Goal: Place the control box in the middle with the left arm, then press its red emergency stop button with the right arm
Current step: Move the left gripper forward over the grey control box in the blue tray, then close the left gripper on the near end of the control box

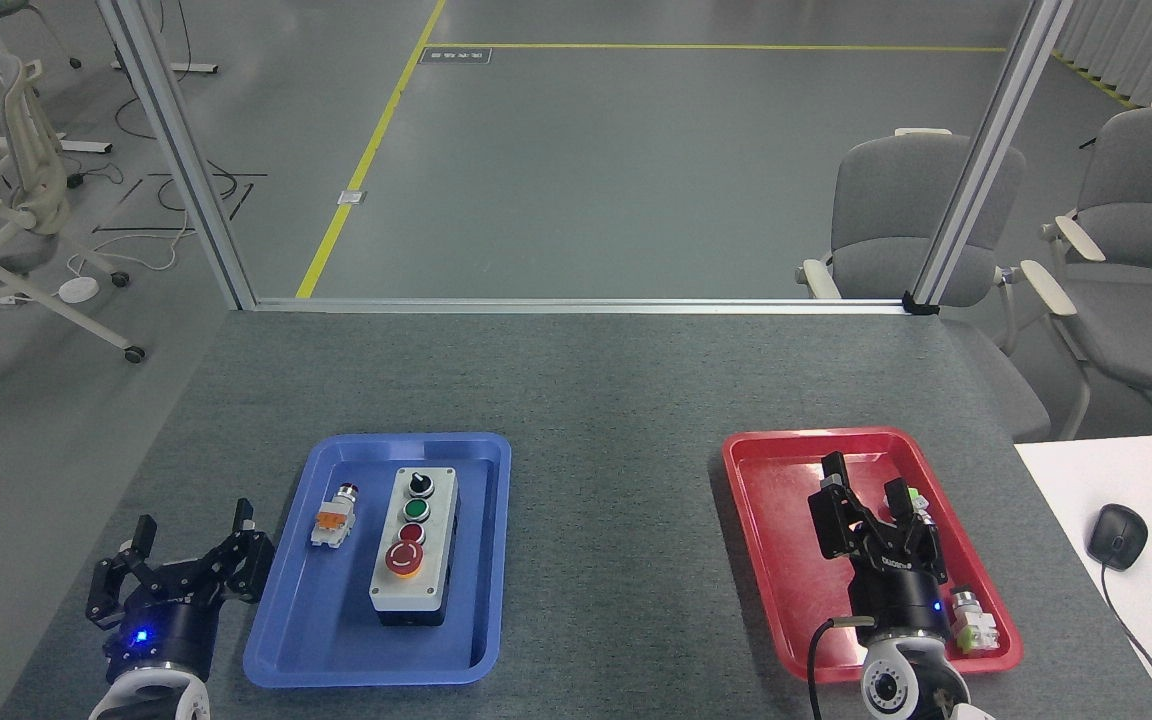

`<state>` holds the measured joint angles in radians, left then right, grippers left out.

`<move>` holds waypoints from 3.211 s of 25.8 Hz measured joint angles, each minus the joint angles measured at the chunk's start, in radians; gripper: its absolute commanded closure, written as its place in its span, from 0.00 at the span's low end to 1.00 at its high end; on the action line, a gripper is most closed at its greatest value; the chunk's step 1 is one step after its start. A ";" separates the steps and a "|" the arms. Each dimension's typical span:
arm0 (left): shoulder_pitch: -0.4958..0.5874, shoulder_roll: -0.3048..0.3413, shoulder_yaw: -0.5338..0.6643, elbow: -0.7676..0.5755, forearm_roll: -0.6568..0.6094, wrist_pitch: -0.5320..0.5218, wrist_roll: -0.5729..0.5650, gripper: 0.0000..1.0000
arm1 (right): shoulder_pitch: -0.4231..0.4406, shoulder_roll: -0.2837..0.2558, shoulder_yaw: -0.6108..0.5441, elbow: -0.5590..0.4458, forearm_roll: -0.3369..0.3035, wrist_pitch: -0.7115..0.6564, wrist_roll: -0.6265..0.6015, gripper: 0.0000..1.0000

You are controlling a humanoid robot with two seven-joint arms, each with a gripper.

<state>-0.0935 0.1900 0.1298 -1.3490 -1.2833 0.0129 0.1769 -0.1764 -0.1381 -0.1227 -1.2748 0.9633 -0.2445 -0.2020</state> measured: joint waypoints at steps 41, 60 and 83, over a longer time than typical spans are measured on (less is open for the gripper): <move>0.077 -0.281 -0.206 0.063 -0.335 0.168 0.054 0.01 | 0.011 -0.040 0.014 0.003 0.010 -0.103 -0.003 0.01; -0.061 -0.279 -0.201 0.269 -0.281 0.167 0.051 0.01 | 0.093 -0.075 0.001 -0.019 0.290 -0.023 0.011 0.01; -0.161 -0.264 -0.206 0.373 -0.245 0.123 0.050 0.91 | 0.092 -0.061 0.000 0.016 0.342 -0.016 0.009 0.01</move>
<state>-0.2550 -0.0745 -0.0758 -0.9765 -1.5279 0.1361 0.2271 -0.0843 -0.1986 -0.1226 -1.2585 1.3050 -0.2604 -0.1928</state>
